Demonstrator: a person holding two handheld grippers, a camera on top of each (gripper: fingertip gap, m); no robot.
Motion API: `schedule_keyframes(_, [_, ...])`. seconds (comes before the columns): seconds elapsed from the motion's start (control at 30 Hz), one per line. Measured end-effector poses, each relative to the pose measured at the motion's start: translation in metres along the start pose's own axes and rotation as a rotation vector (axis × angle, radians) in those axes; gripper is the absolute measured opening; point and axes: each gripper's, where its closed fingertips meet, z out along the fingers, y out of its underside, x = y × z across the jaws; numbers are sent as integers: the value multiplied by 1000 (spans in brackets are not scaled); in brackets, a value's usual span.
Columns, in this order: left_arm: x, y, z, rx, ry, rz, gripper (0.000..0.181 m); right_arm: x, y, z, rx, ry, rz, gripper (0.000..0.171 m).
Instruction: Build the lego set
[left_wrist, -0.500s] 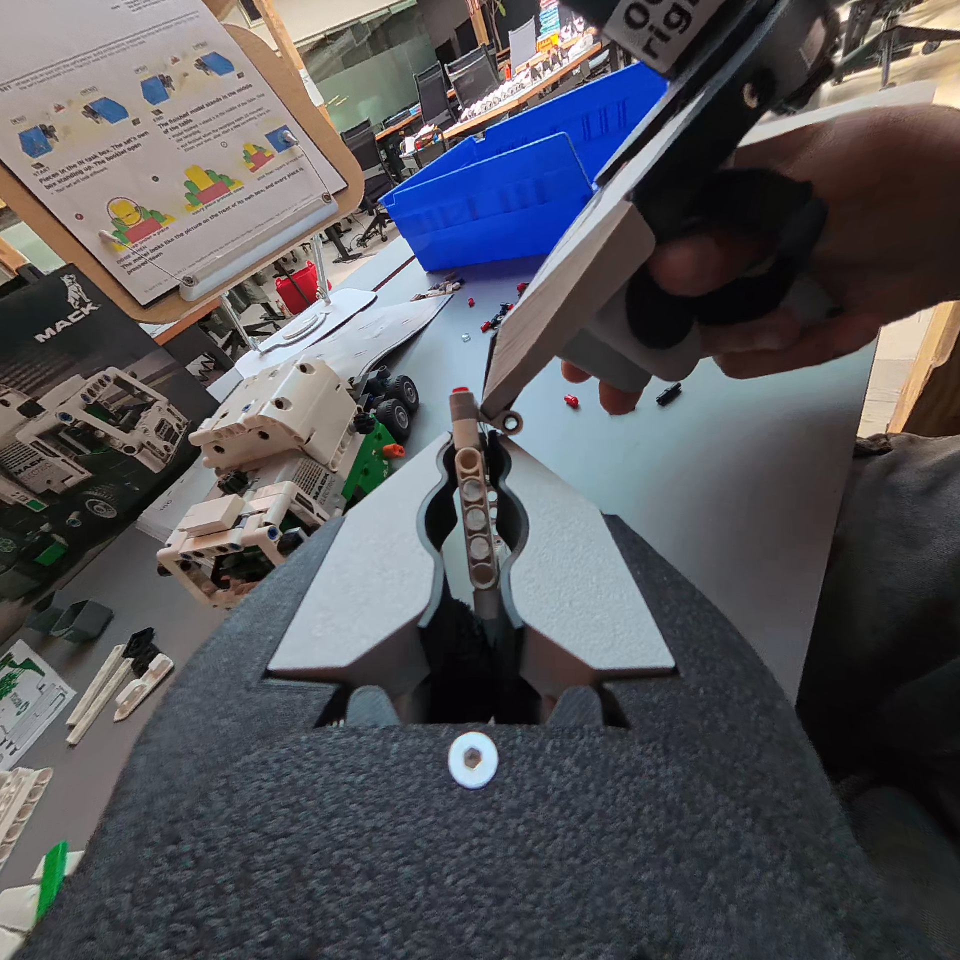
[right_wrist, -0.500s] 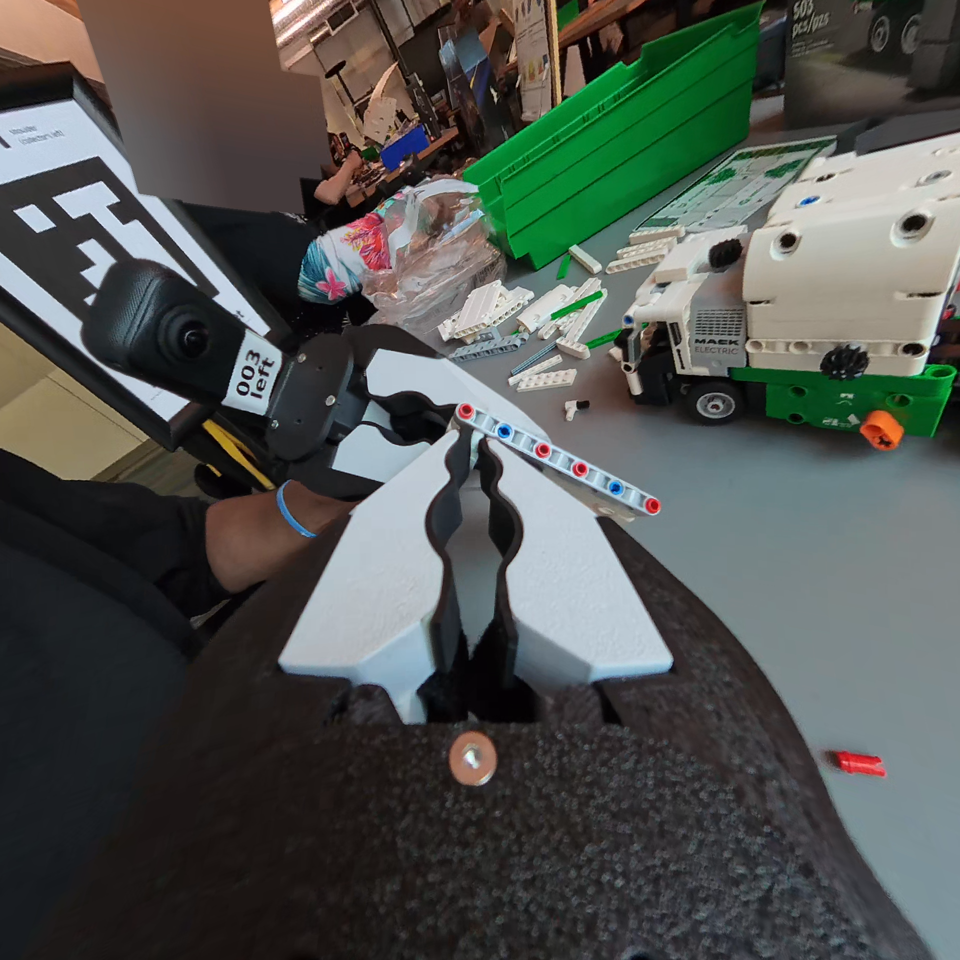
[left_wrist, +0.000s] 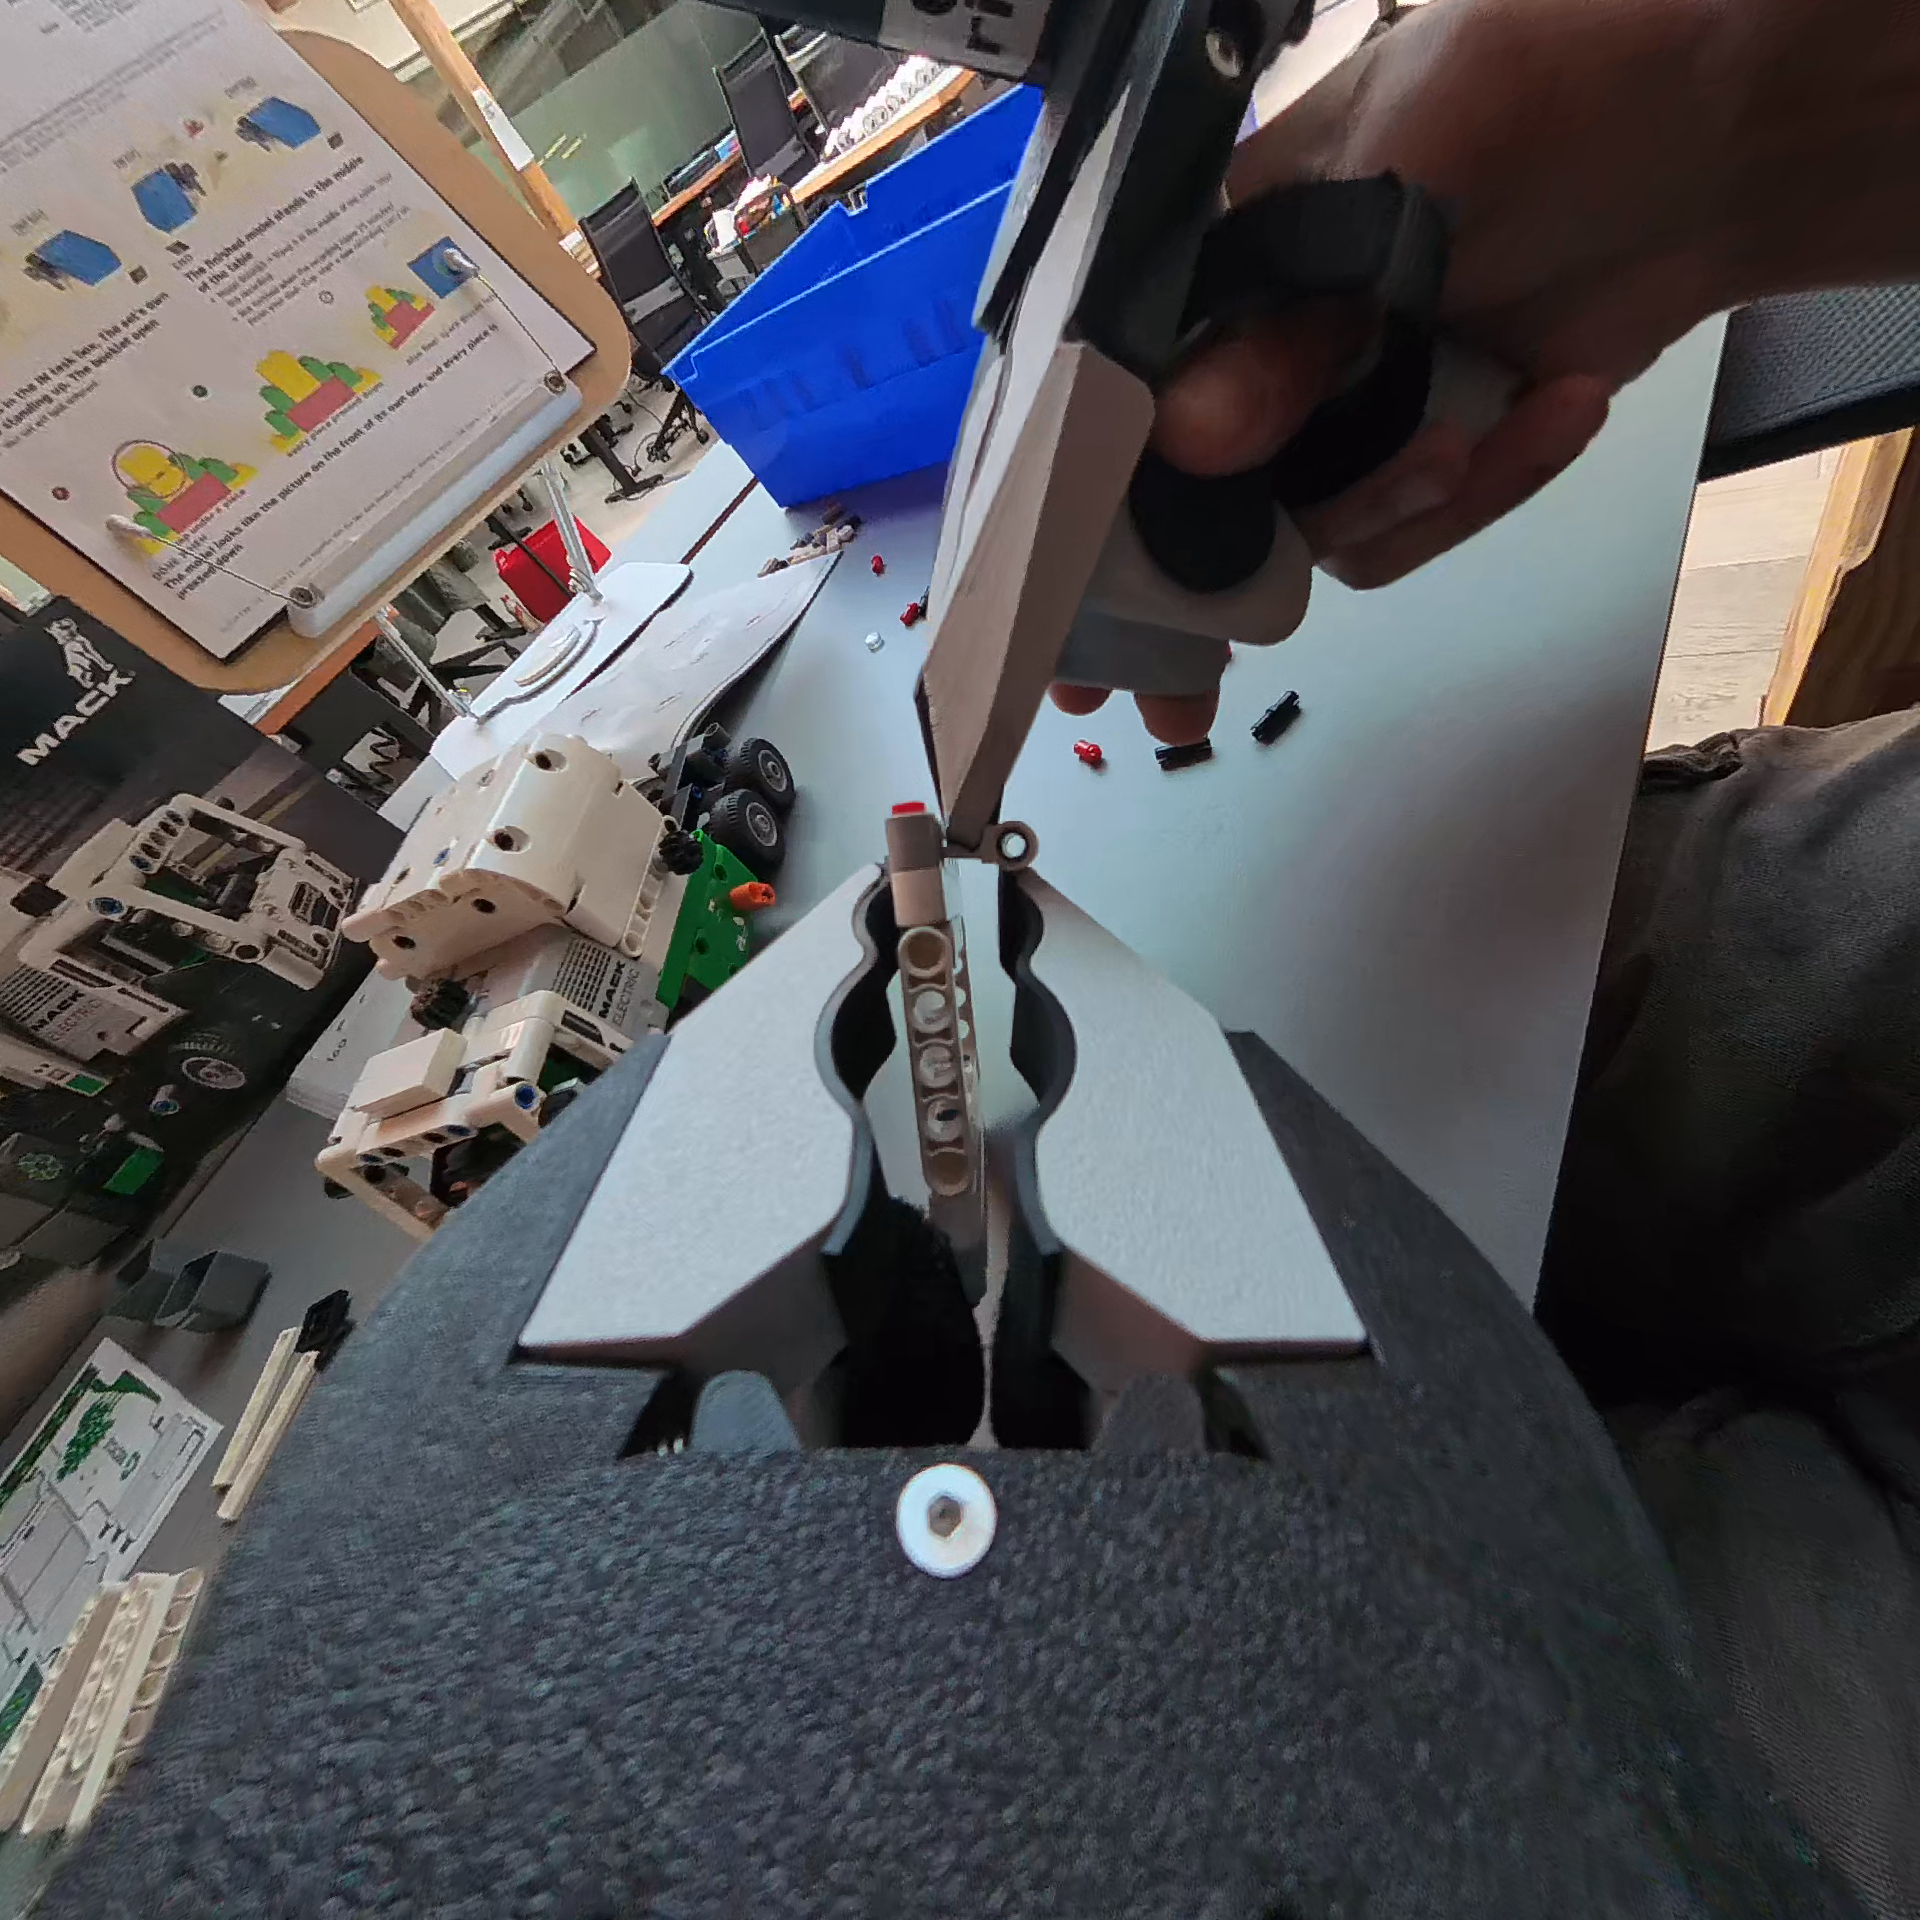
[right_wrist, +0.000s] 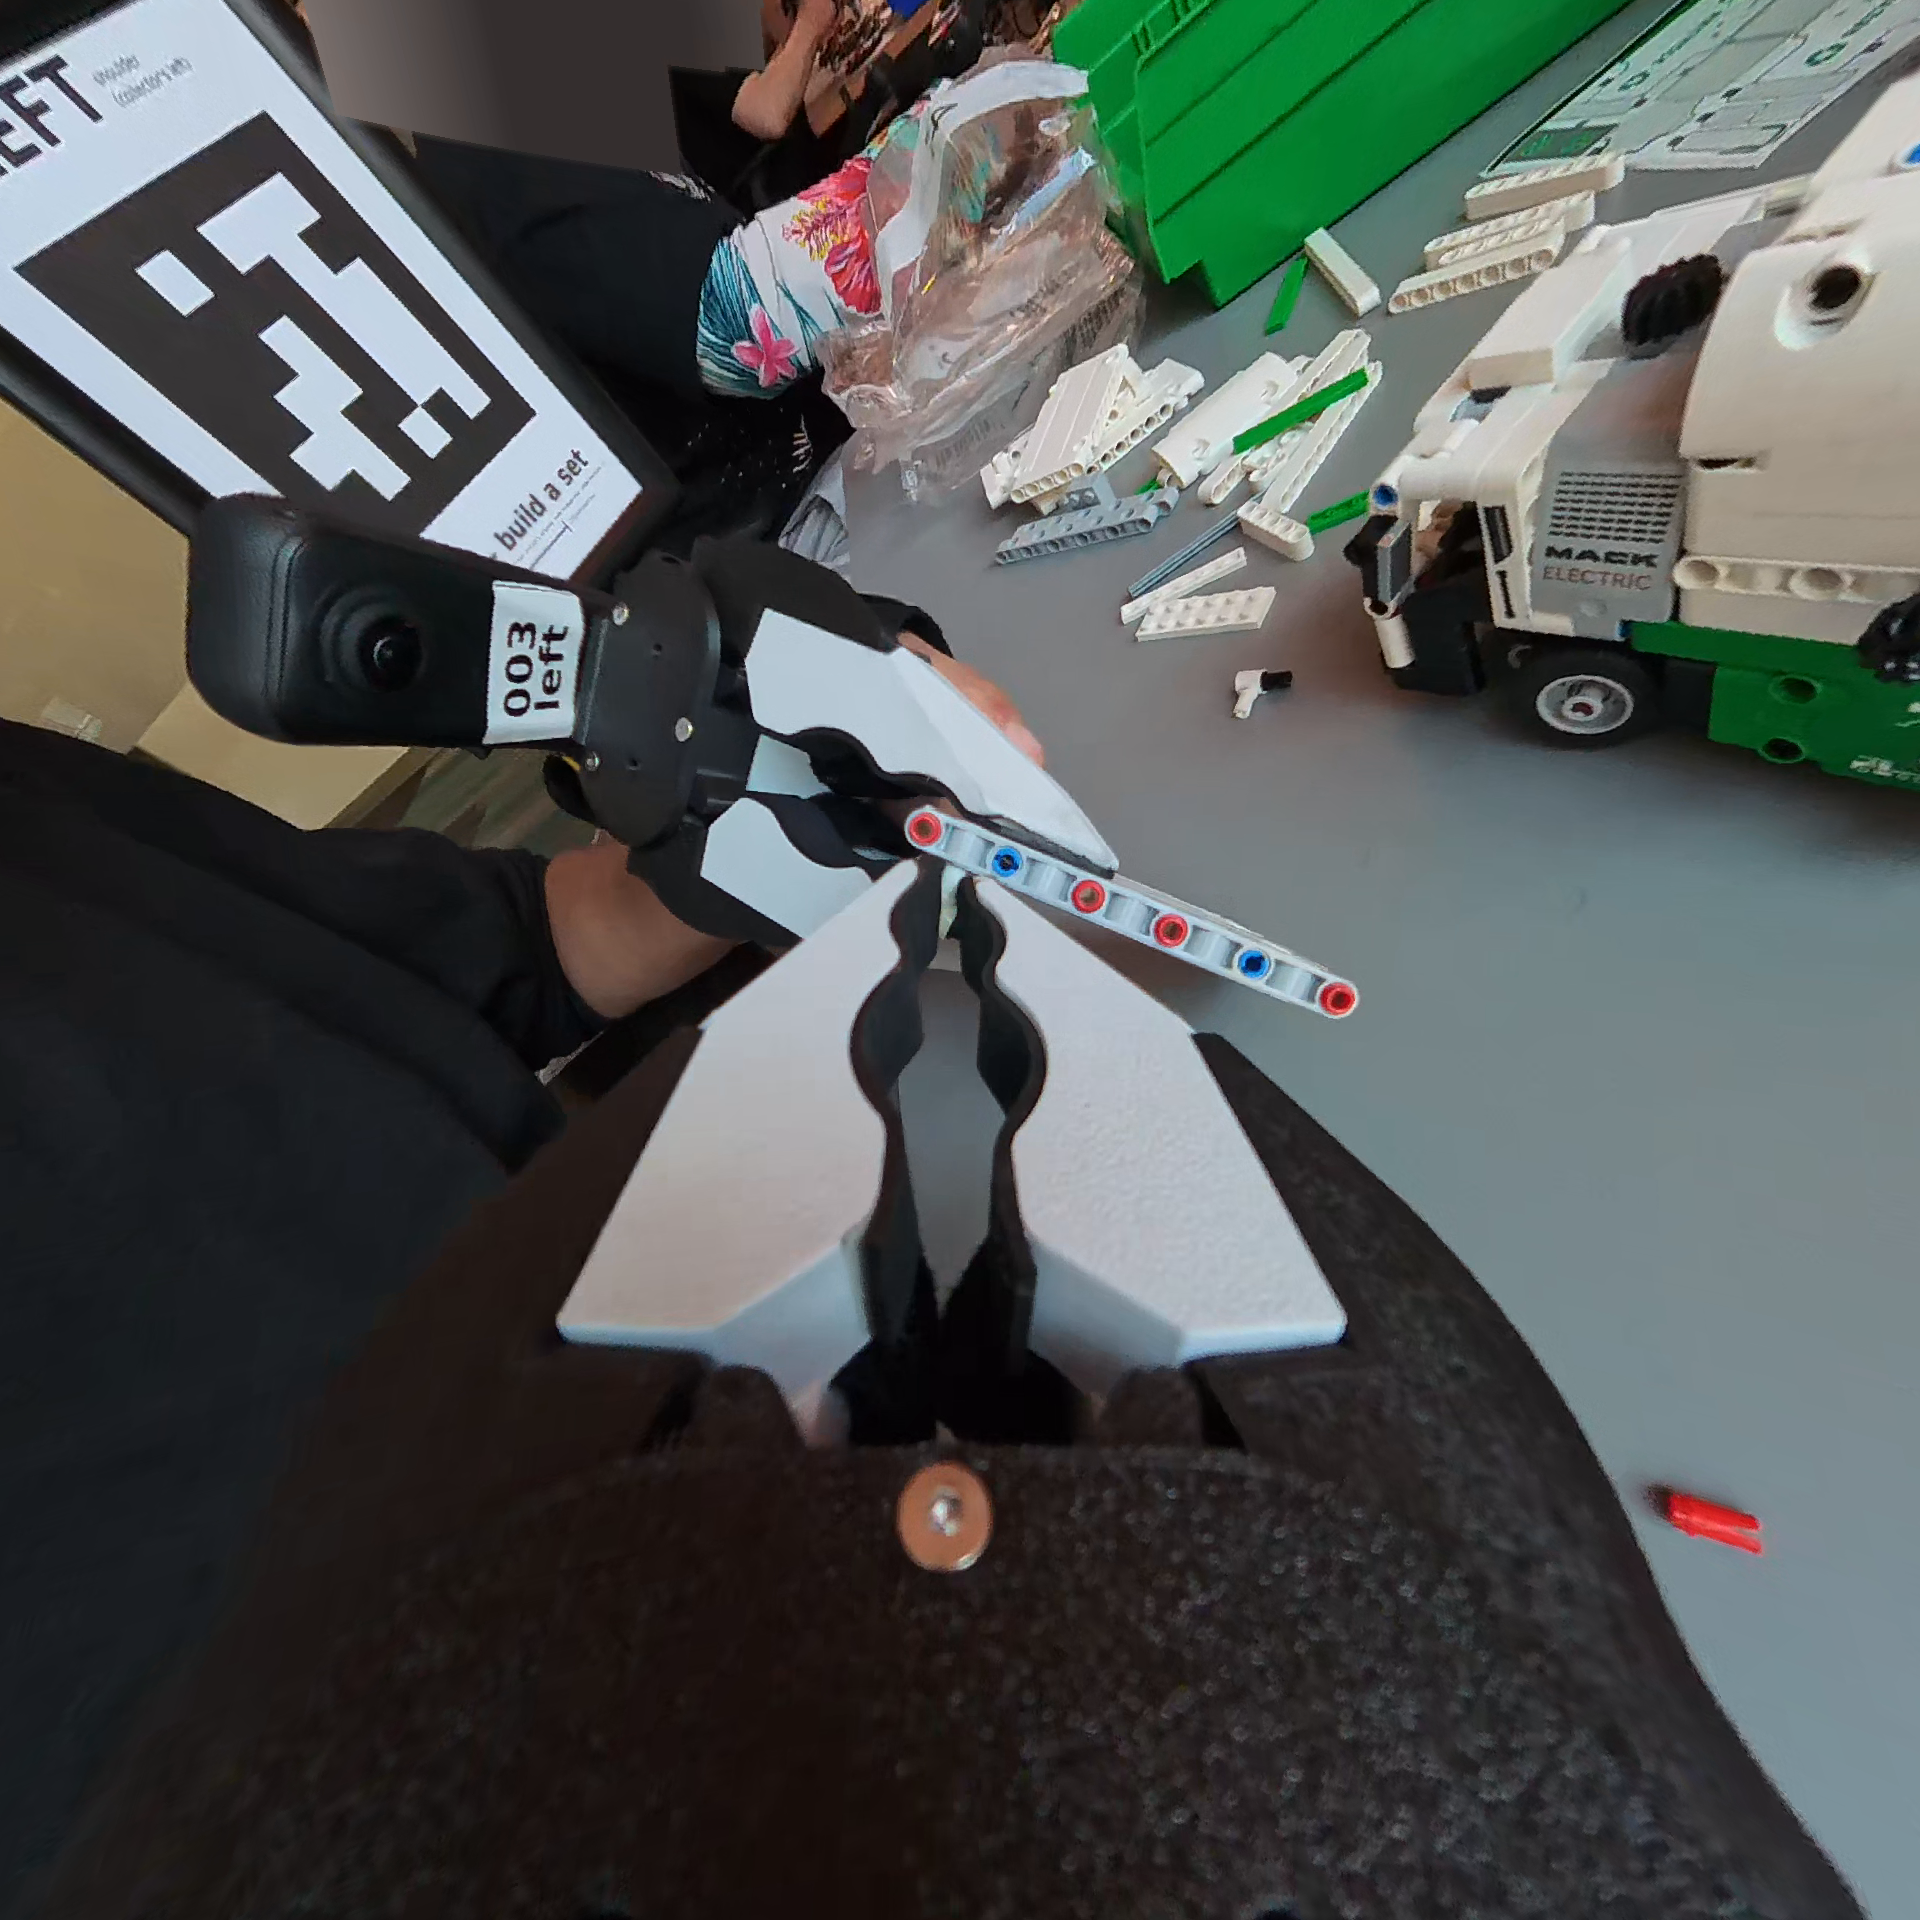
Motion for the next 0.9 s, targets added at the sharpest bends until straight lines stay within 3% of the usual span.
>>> schedule_keyframes(0.03, [1,0,-1,-4,10,0,16,-1,0,1,-12,-1,-6,1])
schedule_keyframes(0.1, [5,1,-2,-14,57,-22,35,1,-1,2,-22,16,-23,1])
schedule_keyframes(0.13, [8,0,-2,-21,74,-32,35,1,-2,2,-27,23,-28,1])
schedule_keyframes(0.9, [9,-5,-5,-123,58,-26,24,-2,8,2,-132,70,-27,1])
